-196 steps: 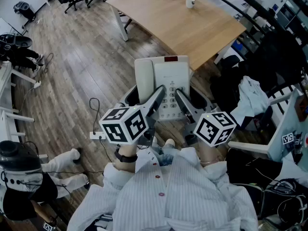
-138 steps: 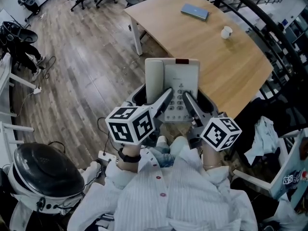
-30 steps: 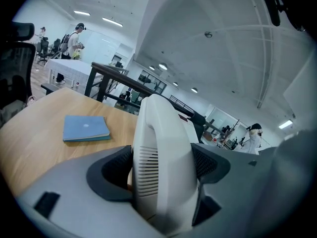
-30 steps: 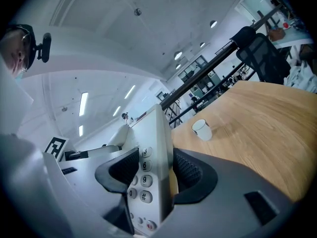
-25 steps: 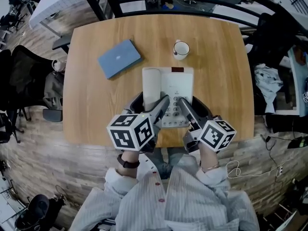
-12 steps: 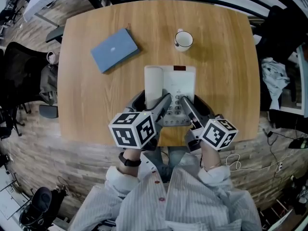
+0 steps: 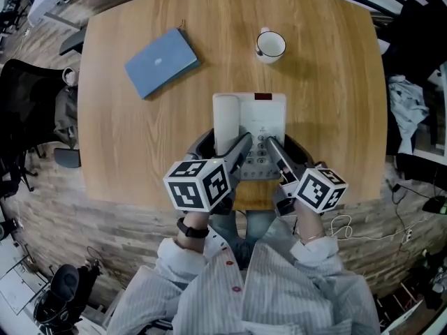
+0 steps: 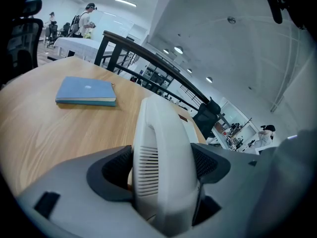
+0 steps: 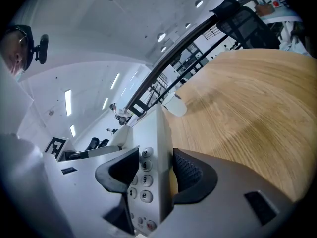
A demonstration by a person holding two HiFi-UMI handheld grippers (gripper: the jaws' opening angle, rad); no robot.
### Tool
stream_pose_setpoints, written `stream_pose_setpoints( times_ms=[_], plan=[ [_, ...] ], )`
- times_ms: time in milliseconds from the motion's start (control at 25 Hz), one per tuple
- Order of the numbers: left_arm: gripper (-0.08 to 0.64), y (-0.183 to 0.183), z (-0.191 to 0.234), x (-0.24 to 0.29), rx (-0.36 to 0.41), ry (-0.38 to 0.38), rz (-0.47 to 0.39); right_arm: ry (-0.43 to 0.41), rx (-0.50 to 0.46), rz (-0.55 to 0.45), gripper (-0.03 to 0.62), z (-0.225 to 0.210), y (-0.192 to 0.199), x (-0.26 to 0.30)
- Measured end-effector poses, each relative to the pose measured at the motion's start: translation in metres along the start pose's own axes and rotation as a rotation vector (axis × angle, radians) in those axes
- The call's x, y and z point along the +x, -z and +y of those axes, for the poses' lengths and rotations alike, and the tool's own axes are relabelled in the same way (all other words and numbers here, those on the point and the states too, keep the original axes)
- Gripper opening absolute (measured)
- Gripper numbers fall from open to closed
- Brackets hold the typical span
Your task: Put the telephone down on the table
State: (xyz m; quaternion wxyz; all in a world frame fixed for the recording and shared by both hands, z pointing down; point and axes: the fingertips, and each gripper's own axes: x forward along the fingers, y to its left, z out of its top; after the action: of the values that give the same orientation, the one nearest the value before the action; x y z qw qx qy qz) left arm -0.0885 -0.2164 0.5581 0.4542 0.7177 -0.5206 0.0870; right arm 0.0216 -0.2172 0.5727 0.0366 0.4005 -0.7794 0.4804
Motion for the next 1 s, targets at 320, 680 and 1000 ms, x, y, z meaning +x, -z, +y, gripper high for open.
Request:
stream_pose_setpoints(
  times_ms=[320, 680, 1000],
  plan=[
    [0.376, 0.012, 0.009, 0.018, -0.009, -0.012, 0.025, 0.017, 0.018, 0.019, 0.232, -0.02, 0.009, 0.009],
    [0.374, 0.024, 0.018, 0.033, -0.027, -0.028, 0.047, 0.021, 0.027, 0.047, 0.232, -0.037, 0.016, 0.018],
    [0.374, 0.035, 0.026, 0.044, -0.052, -0.022, 0.06, 0.022, 0.033, 0.053, 0.231, -0.048, 0.02, 0.021]
  ],
)
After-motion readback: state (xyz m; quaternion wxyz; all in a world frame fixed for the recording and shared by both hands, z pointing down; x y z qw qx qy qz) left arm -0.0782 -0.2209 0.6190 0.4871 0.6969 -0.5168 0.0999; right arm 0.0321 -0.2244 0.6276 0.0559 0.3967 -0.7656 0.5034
